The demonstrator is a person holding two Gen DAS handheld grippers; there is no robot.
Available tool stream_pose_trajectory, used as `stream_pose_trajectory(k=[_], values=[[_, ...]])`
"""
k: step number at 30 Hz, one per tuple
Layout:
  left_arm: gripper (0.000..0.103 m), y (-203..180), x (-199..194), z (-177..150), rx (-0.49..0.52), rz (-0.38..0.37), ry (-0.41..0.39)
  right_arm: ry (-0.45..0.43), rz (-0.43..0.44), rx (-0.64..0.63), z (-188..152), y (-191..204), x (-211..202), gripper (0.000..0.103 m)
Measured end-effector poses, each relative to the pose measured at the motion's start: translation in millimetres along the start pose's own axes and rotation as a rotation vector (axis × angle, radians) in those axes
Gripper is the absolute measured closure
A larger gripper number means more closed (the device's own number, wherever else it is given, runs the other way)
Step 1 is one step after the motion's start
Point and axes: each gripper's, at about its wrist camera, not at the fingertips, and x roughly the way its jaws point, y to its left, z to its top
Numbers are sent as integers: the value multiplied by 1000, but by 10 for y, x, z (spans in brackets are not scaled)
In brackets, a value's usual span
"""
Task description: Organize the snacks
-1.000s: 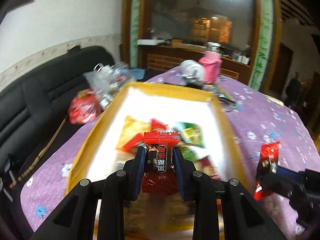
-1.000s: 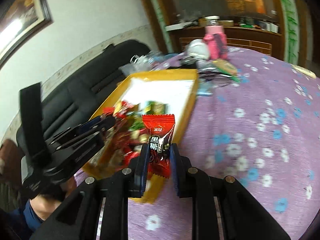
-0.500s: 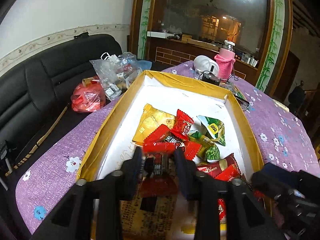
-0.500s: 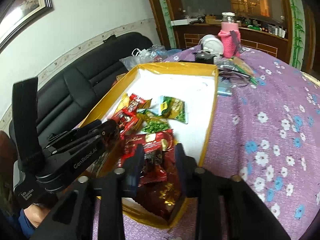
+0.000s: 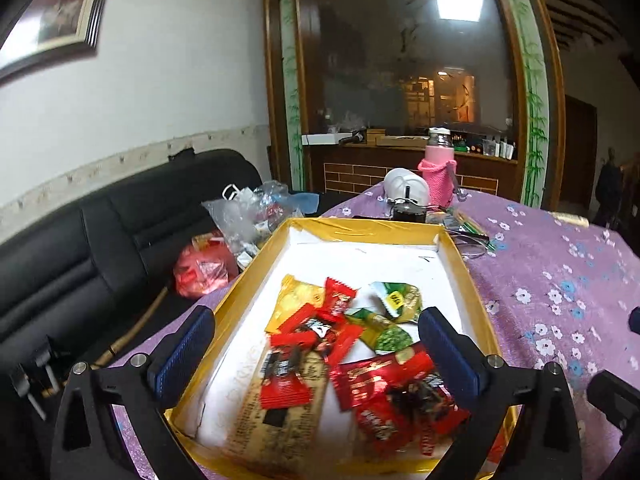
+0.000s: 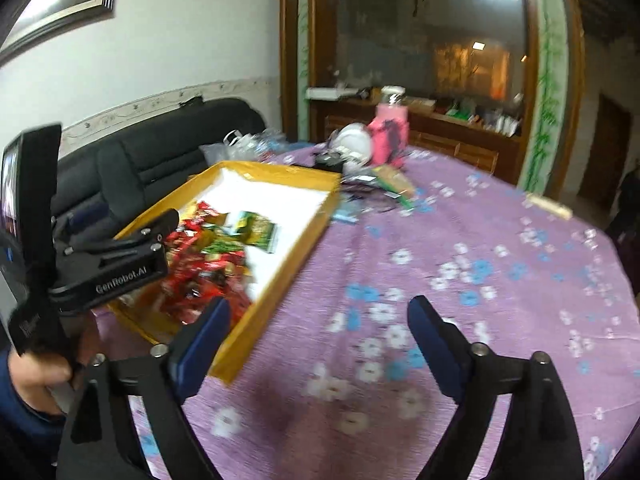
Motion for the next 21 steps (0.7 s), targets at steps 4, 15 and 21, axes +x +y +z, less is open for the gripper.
stream_pose_trajectory(k=[4, 15, 21], values=[[0, -35, 13, 20, 17, 36, -2, -7, -16, 44, -78, -123, -8, 10], [0, -62, 127, 12, -12, 76, 54, 11, -53, 90, -69, -217, -14, 9], [0, -40, 120, 12, -74, 139, 44, -3, -27, 150, -80, -313, -40, 0]])
